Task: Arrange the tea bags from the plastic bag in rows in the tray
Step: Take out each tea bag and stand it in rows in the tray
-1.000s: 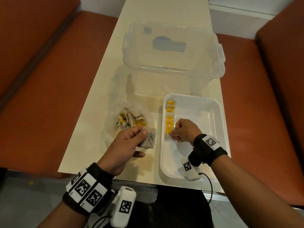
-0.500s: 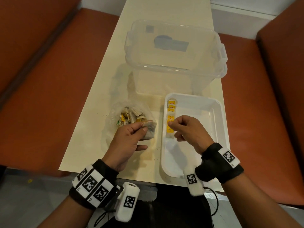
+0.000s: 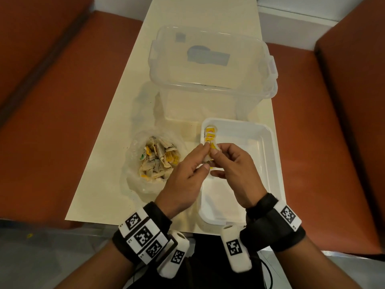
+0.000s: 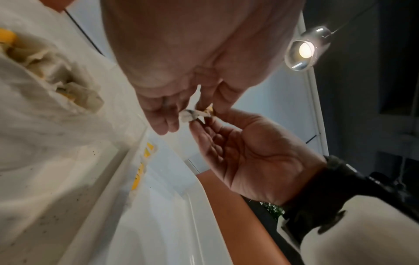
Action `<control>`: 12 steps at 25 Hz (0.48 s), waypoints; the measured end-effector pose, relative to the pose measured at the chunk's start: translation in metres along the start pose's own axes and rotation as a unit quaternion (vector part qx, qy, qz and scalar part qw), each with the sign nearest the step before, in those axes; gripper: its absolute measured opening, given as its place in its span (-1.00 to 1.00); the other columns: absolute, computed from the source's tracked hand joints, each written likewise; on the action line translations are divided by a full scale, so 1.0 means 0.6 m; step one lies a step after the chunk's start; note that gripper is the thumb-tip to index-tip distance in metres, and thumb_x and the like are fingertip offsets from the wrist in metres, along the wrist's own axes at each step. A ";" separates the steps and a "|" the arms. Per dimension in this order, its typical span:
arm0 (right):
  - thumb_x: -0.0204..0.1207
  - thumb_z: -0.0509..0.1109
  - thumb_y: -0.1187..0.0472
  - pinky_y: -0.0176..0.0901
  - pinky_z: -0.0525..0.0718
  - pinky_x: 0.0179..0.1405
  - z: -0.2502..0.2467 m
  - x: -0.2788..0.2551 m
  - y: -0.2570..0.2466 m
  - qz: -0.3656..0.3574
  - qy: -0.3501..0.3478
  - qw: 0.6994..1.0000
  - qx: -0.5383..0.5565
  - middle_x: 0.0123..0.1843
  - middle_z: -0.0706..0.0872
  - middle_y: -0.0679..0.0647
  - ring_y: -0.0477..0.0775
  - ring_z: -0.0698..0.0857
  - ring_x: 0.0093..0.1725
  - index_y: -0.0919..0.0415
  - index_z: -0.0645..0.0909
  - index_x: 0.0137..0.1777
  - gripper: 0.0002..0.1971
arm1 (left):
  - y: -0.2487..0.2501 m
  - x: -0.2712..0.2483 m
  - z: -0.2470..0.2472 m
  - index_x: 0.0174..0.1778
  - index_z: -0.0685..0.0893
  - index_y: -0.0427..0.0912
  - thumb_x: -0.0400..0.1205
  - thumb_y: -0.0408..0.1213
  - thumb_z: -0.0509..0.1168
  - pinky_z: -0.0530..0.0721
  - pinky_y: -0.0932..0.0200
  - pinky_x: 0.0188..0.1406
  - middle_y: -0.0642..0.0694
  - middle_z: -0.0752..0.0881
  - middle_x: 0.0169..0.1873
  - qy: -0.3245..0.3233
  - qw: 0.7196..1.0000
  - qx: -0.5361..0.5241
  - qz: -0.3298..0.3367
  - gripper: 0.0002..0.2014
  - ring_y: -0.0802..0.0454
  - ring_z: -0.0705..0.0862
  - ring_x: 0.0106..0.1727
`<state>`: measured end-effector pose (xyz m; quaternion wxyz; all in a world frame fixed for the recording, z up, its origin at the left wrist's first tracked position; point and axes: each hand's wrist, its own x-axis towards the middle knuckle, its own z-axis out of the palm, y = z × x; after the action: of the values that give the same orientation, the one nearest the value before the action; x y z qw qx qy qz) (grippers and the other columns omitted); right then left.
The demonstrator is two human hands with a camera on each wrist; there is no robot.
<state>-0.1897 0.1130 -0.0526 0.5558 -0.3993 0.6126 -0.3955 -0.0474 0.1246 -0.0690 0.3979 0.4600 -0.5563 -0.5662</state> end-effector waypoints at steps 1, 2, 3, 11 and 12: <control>0.65 0.43 0.10 -0.13 0.76 -0.13 -0.007 0.001 -0.002 -0.001 -0.004 1.000 0.001 -0.01 0.84 0.19 0.10 0.82 -0.05 0.24 0.70 0.11 -0.80 | -0.001 0.001 -0.002 0.52 0.49 0.17 0.76 -0.38 0.23 0.49 0.30 0.47 0.18 0.59 0.46 0.022 0.999 -0.028 -0.016 -0.54 0.40 0.52 0.46; 0.65 0.44 0.12 -0.16 0.74 -0.15 -0.015 0.002 -0.006 -0.002 -0.012 1.000 -0.003 -0.05 0.85 0.16 0.09 0.82 -0.08 0.22 0.72 0.09 -0.82 | -0.003 0.004 -0.006 0.52 0.54 0.11 0.73 -0.32 0.30 0.57 0.28 0.37 0.12 0.65 0.40 0.045 0.996 -0.066 -0.040 -0.57 0.36 0.61 0.37; 0.63 0.45 0.12 -0.18 0.74 -0.17 -0.022 0.003 -0.009 -0.001 -0.026 1.000 -0.012 -0.09 0.85 0.15 0.07 0.82 -0.11 0.20 0.74 0.07 -0.84 | -0.004 0.008 -0.013 0.48 0.59 0.08 0.70 -0.26 0.36 0.65 0.26 0.25 0.07 0.72 0.29 0.058 0.990 -0.104 -0.072 -0.59 0.29 0.70 0.26; 0.54 0.52 0.23 -0.21 0.77 -0.18 -0.044 0.001 -0.011 0.020 -0.071 0.997 -0.017 -0.10 0.87 0.18 0.03 0.81 -0.19 0.22 0.77 0.11 -0.83 | -0.009 0.010 -0.015 -0.01 0.75 -0.17 0.61 -0.30 0.47 0.71 0.24 -0.32 -0.02 0.78 -0.28 0.041 0.969 -0.150 -0.189 -0.92 0.16 0.72 -0.29; 0.54 0.52 0.26 -0.20 0.78 -0.16 -0.045 0.001 -0.011 0.020 -0.079 0.996 -0.023 -0.09 0.87 0.16 0.03 0.82 -0.16 0.21 0.78 0.11 -0.83 | -0.009 0.009 -0.013 0.01 0.75 -0.19 0.61 -0.31 0.46 0.71 0.24 -0.31 -0.03 0.78 -0.27 0.041 0.968 -0.158 -0.193 -0.90 0.15 0.72 -0.28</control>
<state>-0.2166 0.1110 -0.0450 0.6005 -0.4297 0.5836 -0.3379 -0.0406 0.1178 -0.0744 0.3710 0.5131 -0.3438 -0.6934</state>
